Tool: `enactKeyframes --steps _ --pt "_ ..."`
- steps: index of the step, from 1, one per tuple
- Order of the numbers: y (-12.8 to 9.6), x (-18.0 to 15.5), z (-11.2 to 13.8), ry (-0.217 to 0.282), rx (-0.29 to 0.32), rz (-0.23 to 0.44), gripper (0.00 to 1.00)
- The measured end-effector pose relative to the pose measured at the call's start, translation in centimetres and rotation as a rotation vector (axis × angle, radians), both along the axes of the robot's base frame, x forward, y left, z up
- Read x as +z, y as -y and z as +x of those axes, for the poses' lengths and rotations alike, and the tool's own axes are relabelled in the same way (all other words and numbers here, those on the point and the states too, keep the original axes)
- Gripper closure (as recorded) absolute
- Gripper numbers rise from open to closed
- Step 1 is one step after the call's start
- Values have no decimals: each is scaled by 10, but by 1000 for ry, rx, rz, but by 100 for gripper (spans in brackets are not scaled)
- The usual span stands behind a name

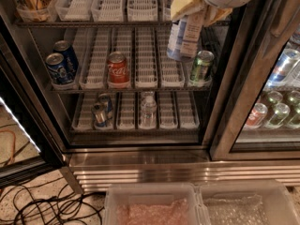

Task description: Pick blue plastic bottle from top shelf of fridge

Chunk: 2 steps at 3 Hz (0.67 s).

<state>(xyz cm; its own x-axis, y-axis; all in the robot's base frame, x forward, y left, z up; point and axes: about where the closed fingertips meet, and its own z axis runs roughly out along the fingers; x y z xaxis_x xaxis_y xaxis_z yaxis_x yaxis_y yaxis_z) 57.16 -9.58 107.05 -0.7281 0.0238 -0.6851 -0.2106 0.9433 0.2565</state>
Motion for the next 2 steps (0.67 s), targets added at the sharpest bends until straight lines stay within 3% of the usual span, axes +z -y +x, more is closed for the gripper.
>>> enactKeyframes --steps 2 --pt "-2 -9 -10 -24 -3 9 100"
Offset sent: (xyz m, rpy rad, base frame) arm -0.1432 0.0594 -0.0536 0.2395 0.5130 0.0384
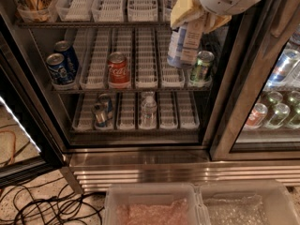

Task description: Pick blue plastic bottle from top shelf of fridge

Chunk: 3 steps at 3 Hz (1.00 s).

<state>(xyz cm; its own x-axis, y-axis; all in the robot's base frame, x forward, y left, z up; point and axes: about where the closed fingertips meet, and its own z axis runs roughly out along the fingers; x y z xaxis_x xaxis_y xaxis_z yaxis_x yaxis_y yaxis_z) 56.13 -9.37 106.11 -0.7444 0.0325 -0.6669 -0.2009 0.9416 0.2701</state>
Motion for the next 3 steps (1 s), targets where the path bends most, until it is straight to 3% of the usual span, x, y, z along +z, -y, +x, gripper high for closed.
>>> enactKeyframes --steps 2,3 --pt "-8 -17 -13 -89 -3 142 100" --pt "-11 -36 -21 -137 -3 175 100"
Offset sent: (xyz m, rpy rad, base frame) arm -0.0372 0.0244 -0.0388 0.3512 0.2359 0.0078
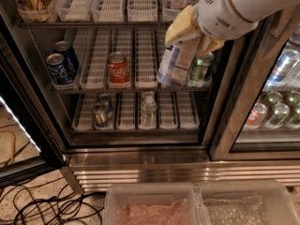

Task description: Pick blue plastic bottle from top shelf of fridge

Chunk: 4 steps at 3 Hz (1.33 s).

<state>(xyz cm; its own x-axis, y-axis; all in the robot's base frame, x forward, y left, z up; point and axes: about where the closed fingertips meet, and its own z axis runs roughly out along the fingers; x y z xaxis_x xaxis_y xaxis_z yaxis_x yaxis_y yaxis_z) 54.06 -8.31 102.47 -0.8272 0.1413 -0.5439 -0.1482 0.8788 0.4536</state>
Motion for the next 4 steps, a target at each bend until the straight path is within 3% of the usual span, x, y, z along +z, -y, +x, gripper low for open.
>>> enactKeyframes --steps 1,2,3,4 --pt "-9 -26 -27 -135 10 78 100" --pt "-38 -34 -65 -277 71 253 100" --pt "-38 -34 -65 -277 71 253 100" --pt "-36 -49 -76 -324 58 261 100"
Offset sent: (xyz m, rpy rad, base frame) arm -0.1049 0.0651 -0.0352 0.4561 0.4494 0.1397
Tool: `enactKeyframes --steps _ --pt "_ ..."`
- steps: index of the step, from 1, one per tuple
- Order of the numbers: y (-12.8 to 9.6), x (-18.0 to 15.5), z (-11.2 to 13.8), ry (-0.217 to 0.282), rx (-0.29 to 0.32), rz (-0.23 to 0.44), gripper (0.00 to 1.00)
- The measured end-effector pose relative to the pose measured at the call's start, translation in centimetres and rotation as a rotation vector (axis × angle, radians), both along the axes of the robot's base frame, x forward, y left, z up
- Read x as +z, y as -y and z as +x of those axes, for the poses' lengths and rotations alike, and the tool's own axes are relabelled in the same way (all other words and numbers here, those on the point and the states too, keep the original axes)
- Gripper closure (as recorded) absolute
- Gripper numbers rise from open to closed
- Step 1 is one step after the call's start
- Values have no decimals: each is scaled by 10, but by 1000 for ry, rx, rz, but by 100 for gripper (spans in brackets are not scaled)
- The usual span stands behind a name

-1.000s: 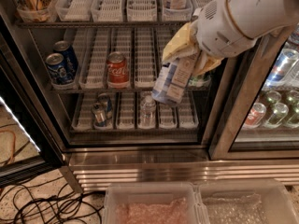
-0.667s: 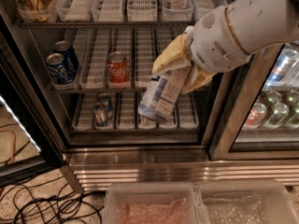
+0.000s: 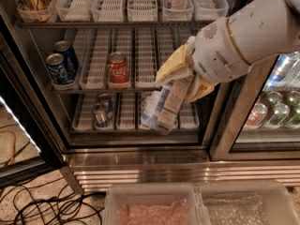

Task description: Pick blue plastic bottle from top shelf of fridge

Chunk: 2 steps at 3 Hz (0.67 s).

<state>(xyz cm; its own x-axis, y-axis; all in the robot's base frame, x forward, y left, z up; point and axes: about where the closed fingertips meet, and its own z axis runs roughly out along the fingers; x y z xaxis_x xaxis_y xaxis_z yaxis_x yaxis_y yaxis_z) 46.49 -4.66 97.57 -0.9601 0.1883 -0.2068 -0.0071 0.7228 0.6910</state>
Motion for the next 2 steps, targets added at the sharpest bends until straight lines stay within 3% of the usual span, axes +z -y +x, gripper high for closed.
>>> enactKeyframes --steps 1,2 --pt "3 -26 -25 -105 -18 2 100" --pt "3 -26 -25 -105 -18 2 100"
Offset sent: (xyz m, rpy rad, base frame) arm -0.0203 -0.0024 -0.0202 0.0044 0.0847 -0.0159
